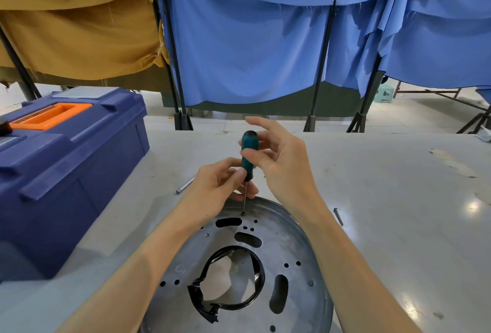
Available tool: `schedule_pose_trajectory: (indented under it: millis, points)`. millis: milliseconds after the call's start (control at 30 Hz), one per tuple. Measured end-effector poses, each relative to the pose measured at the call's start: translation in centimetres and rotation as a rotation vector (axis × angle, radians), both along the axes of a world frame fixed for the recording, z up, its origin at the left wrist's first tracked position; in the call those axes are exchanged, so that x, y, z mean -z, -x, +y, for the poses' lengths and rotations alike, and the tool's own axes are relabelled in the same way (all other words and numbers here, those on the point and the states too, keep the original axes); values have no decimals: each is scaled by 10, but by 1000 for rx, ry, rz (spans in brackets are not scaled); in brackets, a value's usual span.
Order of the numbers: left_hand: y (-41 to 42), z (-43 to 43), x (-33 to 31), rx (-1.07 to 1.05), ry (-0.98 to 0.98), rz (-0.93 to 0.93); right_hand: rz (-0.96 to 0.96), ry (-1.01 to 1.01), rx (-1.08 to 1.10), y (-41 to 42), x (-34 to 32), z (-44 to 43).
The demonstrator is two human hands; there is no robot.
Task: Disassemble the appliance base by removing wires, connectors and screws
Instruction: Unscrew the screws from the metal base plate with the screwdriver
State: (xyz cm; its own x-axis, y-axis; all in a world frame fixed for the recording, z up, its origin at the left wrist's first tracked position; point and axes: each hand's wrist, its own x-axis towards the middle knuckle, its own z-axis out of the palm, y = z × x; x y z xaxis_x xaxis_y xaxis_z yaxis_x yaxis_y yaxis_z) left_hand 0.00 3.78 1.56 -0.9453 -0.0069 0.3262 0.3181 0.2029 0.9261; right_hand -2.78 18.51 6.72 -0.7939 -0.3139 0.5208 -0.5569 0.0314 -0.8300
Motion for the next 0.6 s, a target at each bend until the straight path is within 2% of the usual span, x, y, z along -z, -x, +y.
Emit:
schedule_pose_trajectory:
  millis: [67,200,300,433,600]
  points:
    - [1,0,1,-8,0,-12,-11,10,-45,0,-1,1]
    - [0,-3,-1,-35,11,15,55,-95,-20,-3,2,-3]
    - [0,-1,-1,16,30,19,47,-68,16,-2,2,-2]
    - [2,0,3,15,-21,2,-2,-4,-41,-1,-1,1]
    - [1,-3,0,-15,25,5,57,-89,-3,-4,2,-3]
